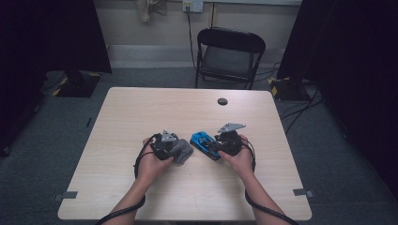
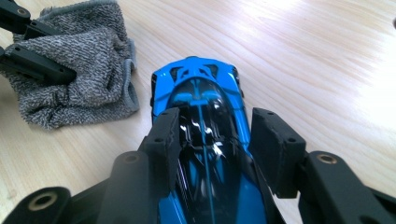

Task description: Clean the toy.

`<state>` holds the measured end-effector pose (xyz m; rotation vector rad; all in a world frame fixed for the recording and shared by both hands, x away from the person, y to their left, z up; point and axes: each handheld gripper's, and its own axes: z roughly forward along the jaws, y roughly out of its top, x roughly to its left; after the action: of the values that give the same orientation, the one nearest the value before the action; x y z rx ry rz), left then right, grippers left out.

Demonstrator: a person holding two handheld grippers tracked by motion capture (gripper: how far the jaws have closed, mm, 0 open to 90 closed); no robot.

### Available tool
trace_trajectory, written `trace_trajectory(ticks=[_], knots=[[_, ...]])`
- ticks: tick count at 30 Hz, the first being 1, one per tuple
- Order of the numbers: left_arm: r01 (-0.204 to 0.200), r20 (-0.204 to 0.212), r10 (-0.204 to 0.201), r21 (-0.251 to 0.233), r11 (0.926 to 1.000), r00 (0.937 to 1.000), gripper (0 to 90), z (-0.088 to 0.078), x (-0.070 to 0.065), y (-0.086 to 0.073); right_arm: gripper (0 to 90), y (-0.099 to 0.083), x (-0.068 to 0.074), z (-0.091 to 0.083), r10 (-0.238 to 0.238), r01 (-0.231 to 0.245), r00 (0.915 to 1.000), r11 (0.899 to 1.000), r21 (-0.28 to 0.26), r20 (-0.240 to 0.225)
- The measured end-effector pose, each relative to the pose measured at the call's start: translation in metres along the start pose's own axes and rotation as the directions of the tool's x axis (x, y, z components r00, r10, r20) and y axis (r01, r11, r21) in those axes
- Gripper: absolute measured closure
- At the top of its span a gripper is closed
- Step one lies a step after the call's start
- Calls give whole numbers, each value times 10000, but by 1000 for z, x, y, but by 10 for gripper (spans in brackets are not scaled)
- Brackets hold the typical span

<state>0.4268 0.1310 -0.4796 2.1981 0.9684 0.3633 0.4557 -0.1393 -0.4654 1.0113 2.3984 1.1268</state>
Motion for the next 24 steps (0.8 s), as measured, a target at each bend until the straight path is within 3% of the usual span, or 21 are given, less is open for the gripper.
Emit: trace_trajectory(ticks=[7,12,17,20,24], knots=[[19,13,-19,35,10000,10000,698,0,0,1,475,-1,4,14,-135,136,9999,9995,295,-28],[25,245,-23,-56,10000,9997,698,-1,-3,1,467,-3,2,15,178,-176,9997,9997,152,-158],[5,333,-3,-41,10000,9994,699,-1,-6,1,404,1,1,15,237,-231,9996,9986,467,-119],[94,375,-92,-43,9999,9993,699,-1,-6,1,413,2,5,18,-18,19,10000,9980,625,-4],[-81,331,83,-60,9999,9994,699,-3,-7,1,423,3,7,18,-221,214,9997,9977,637,101]])
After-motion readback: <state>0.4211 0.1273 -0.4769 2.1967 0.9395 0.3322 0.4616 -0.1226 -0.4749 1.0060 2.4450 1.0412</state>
